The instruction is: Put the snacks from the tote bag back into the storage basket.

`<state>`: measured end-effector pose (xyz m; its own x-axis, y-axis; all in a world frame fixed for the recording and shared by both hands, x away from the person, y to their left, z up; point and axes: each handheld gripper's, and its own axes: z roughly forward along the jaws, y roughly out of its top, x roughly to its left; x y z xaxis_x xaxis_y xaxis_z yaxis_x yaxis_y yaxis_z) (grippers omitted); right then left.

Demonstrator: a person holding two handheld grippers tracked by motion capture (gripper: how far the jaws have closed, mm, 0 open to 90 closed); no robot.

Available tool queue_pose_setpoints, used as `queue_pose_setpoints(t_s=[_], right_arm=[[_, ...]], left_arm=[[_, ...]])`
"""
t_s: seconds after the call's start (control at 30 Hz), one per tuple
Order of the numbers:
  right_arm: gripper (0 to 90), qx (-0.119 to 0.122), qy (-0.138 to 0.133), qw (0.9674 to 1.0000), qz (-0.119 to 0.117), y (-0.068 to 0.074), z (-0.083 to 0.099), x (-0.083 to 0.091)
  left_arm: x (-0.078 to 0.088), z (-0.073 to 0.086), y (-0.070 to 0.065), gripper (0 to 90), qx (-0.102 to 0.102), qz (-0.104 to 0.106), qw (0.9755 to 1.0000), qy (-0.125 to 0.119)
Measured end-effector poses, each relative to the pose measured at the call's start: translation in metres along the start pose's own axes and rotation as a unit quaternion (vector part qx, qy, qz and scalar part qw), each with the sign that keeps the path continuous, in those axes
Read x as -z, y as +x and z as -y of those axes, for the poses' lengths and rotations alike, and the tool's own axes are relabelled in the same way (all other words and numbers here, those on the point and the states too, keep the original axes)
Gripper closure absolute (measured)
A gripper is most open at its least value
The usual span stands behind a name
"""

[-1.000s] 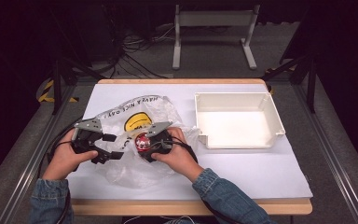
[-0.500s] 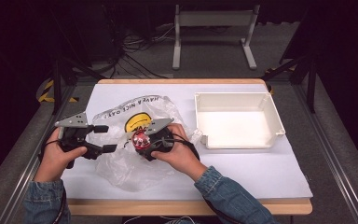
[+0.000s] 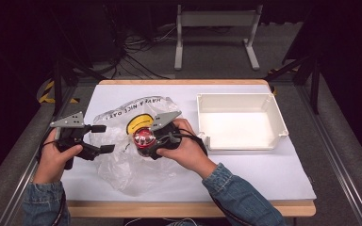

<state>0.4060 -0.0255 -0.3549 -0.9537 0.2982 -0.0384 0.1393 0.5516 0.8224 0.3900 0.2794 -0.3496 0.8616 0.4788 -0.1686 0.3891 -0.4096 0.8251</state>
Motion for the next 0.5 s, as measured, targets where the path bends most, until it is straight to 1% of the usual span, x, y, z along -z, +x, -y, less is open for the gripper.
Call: queue_pose_setpoints(t_s=[0.07, 0.1, 0.2, 0.33, 0.43, 0.5], right_arm=[[24.9, 0.001, -0.002, 1.0, -0.005, -0.001, -0.005, 0.009], [24.9, 0.001, -0.002, 1.0, -0.005, -0.001, -0.005, 0.009], [25.0, -0.001, -0.002, 1.0, -0.003, -0.003, -0.009, 0.017], [24.9, -0.002, -0.003, 1.0, -0.003, -0.006, -0.012, 0.027], [25.0, 0.001, -0.002, 1.0, -0.008, -0.01, -0.015, 0.034], [25.0, 0.004, -0.005, 0.9999, -0.009, -0.011, -0.016, 0.036]], left_arm=[[-0.001, 0.0, 0.001, 7.1, 0.004, -0.002, 1.0, 0.001], [-0.001, 0.001, 0.001, 7.1, 0.005, -0.003, 1.0, 0.004], [-0.001, 0.003, 0.004, 4.4, 0.004, 0.004, 0.9999, 0.014], [0.0, 0.004, 0.006, 5.0, 0.013, 0.002, 0.9998, 0.012], [0.002, 0.005, 0.007, 4.8, 0.01, 0.004, 0.9999, 0.007], [0.003, 0.005, 0.007, 4.5, 0.011, 0.0, 0.9999, 0.007]])
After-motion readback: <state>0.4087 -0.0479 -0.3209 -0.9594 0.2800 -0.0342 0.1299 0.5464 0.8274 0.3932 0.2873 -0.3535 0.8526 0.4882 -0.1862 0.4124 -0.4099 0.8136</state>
